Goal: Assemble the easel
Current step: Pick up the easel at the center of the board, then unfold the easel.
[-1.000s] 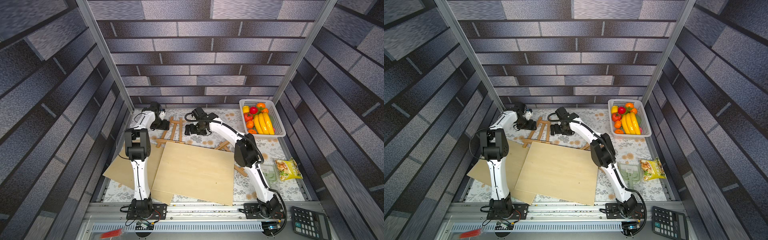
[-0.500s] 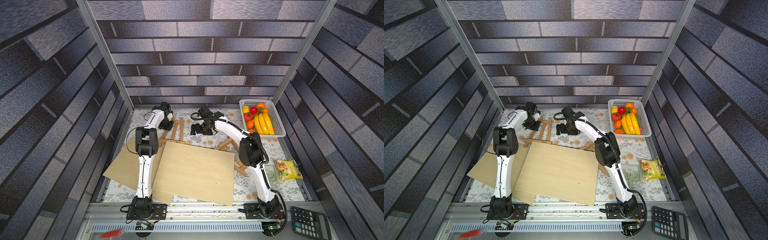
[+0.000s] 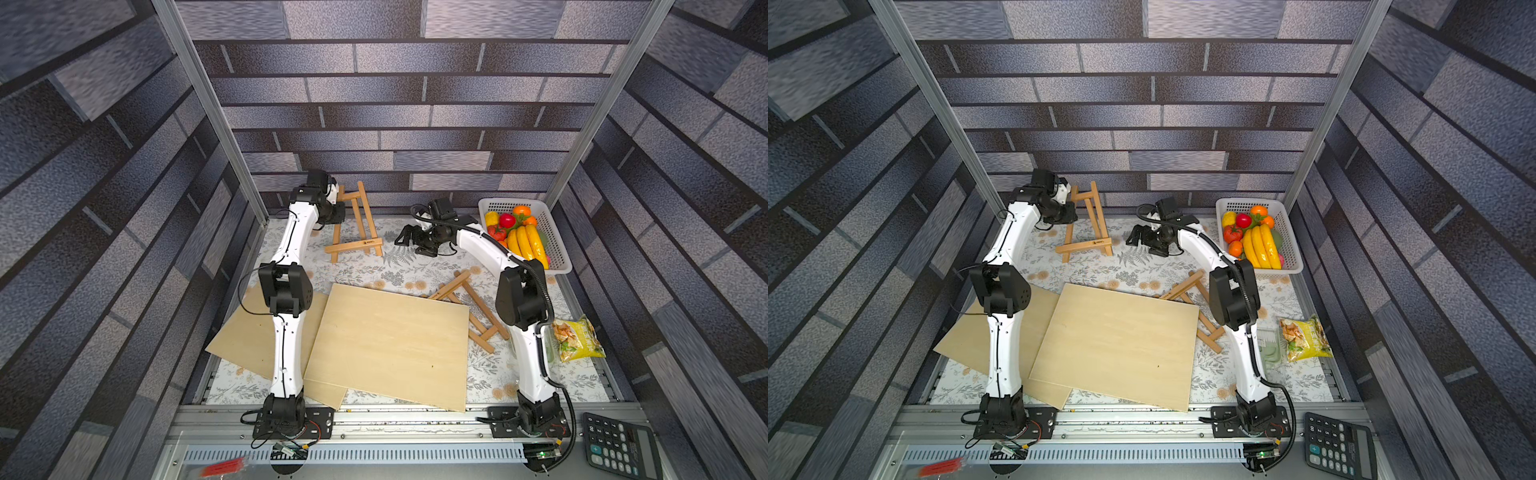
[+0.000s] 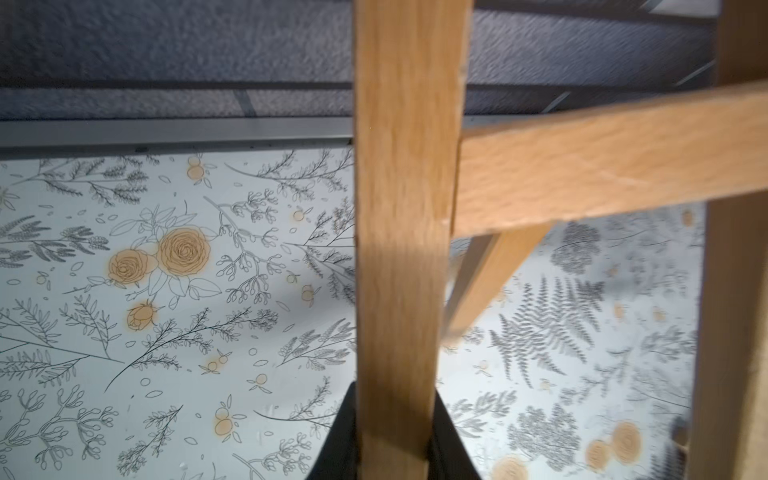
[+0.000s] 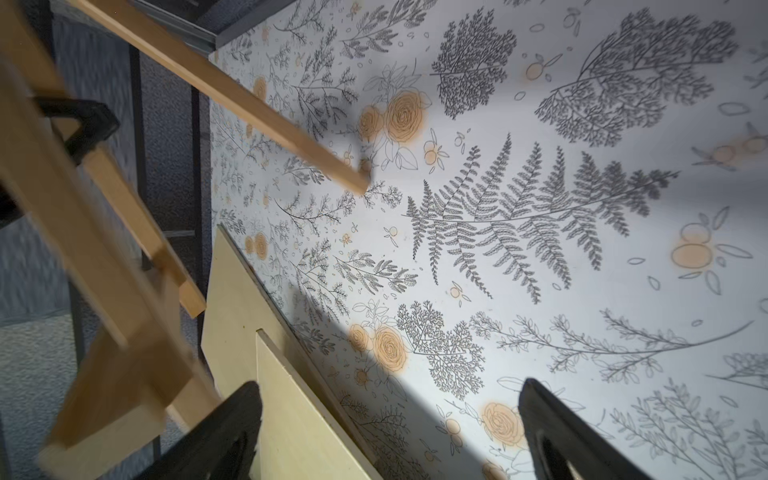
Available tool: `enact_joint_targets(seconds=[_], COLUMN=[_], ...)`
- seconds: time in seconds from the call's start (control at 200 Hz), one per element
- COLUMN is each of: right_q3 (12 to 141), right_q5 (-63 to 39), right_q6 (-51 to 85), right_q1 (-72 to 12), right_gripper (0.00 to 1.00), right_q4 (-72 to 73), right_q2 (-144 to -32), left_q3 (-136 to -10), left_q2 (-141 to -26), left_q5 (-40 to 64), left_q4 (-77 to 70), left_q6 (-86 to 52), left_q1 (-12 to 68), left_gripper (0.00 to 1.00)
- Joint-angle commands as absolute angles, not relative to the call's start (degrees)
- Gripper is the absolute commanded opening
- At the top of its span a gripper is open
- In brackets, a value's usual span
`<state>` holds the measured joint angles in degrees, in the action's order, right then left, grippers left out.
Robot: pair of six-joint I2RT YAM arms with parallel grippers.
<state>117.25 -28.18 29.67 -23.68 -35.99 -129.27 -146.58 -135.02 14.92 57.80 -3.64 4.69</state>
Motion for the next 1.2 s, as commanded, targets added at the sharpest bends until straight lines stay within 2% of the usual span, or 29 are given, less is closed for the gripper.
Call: enact_joint_targets(seconds=[0.0,0.07,0.251,0.396,0.511,0.752,0.837,0.987,1.052,1.193], right_q3=[122.0,122.7,126.7,124.5,123.4,125.3,121.2,115.8,115.4,116.7], right_q5=[-33.8,-36.5,-40.0,-44.2,-46.1,-51.9,-53.7,-56.7,-56.6,-53.0], right_q6=[33.5,36.2,40.9,43.7,45.1,52.6,55.1,66.5,69.9,66.4], right_q1=[-22.6,-22.6,-22.6,-22.7,-23.1,-24.2,-25.1,-26.2,-26.2,-26.0], right_gripper=[0.97,0.97,0.95,0.92,0.86,0.39,0.34,0.17,0.13,0.10], right_q4=[-36.2,-32.7,-28.8,-24.6,-23.1,-16.6,-13.2,-0.5,4.0,1.5], right_q2=[-132.3,-134.4,-140.2,-141.7,-143.1,-147.1,-144.4,-143.3,-144.3,-144.7], left_q3=[-149.7,-144.3,-144.4,-150.0,-152.9,-155.6,-158.5,-157.7,-156.7,-156.5], left_q2=[-132.1,-130.4,-134.1,-139.6,-141.0,-142.5,-142.3,-139.9,-139.4,-139.8], left_q5=[20.2,19.9,14.7,14.9,15.9,13.6,12.9,12.5,11.7,12.9], left_q4=[63.6,61.5,62.2,61.5,59.8,56.7,56.7,57.7,57.8,58.3], left_q6=[-6.6,-5.8,-1.9,-3.3,-3.0,-2.4,-2.8,-2.1,-1.5,-1.0], left_q1=[6.4,7.1,8.6,8.5,9.4,11.0,11.6,12.2,12.5,12.6], left_gripper=[0.00,0.00,0.00,0.00,0.00,0.00,0.00,0.00,0.00,0.00])
